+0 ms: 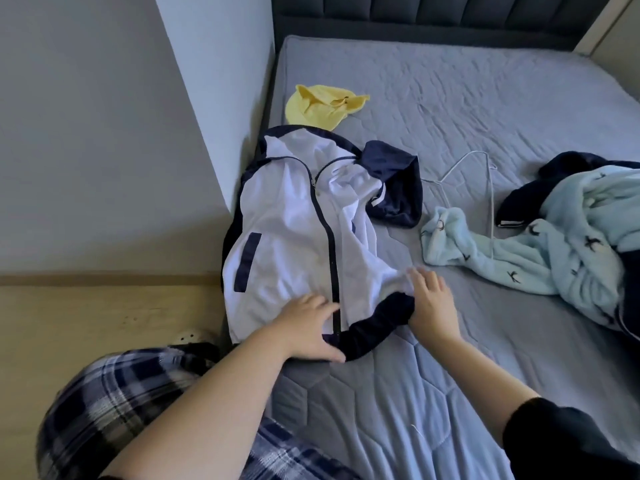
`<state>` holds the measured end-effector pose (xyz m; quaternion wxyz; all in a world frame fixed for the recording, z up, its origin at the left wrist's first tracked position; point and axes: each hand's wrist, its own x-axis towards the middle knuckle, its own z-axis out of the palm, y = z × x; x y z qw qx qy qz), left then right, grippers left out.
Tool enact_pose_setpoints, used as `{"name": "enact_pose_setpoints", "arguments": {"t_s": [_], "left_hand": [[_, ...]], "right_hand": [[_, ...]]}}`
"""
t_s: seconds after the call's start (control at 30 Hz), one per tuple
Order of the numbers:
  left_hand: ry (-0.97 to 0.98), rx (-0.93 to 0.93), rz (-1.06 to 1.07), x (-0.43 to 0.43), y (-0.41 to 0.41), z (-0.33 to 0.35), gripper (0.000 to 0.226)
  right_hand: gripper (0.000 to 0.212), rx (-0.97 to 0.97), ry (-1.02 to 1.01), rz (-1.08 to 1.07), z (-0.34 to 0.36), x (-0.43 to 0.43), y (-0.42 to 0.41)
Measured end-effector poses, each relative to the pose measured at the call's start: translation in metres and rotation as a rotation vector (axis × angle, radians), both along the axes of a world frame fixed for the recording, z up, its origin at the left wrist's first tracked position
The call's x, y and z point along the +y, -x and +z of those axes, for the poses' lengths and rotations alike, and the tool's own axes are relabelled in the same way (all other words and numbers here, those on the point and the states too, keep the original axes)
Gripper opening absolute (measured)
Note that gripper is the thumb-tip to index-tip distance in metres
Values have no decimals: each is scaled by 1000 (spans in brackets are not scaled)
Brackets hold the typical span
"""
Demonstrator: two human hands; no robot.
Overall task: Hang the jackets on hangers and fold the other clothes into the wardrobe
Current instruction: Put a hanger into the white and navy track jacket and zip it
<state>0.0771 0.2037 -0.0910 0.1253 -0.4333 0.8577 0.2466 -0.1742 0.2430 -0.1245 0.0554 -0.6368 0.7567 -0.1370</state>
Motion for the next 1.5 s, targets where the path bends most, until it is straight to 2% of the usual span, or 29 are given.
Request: {"name": "enact_pose_setpoints", "arguments": {"t_s": [0.07,0.13,0.2,0.3,0.4,0.47,0.53,0.63,0.7,0.73,0.83,0.9,0.93,1.03,1.13,1.2,1.27,1.4,1.43,1.5], "left_hand": [[185,-119,-140,6,-6,-11,100],[280,-168,-153,8,-13,-17,89],[347,-86,-118,10,-20,-22,76],[472,55,-56,9,-25,-27,63],[420,82,200,7,-34,-18,52],[411,26,349,6,-41,-8,37],[375,50,484,3,-50,-1,23],[109,192,597,-4,-69,12,8],[28,211,575,-7,-76,26,9],[53,203,584,-7,-78,33,12],[275,308,702,-8,-78,52,15],[458,363,734,-5,-77,64,14],[548,314,673,-3,-78,68,15],[667,41,501,5,-82,78,20],[645,-31,657,9,-84,86,23],[666,96,841,10,-81,89,18],[645,311,1035,11,-77,91,11],[439,650,1386,16,-61,91,13],[479,679,1389,20,-58,92,18],[640,582,1207,28,-62,93,31]], "right_hand": [[61,99,184,186,-1,-2,-13],[67,148,235,325,5,-15,-27],[67,179,251,421,7,-33,-39],[57,142,197,480,6,-51,-52],[47,145,123,466,4,-56,-56],[37,167,85,408,7,-57,-55],[31,182,14,325,14,-59,-53],[27,267,-122,309,24,-53,-50],[28,268,-114,294,32,-48,-43],[29,209,-56,270,36,-45,-38],[34,-135,343,135,56,-32,-20],[36,-233,580,78,73,-25,-12],[38,-233,615,73,80,-23,-9],[38,-181,584,50,93,-21,-6],[27,-166,499,28,100,-21,-7],[25,-208,476,-36,106,-21,-8],[30,-301,479,-133,113,-19,-11],[36,-389,473,-172,125,-14,-18],[36,-422,487,-186,128,-14,-18],[35,-498,525,-271,134,-16,-14]]}}
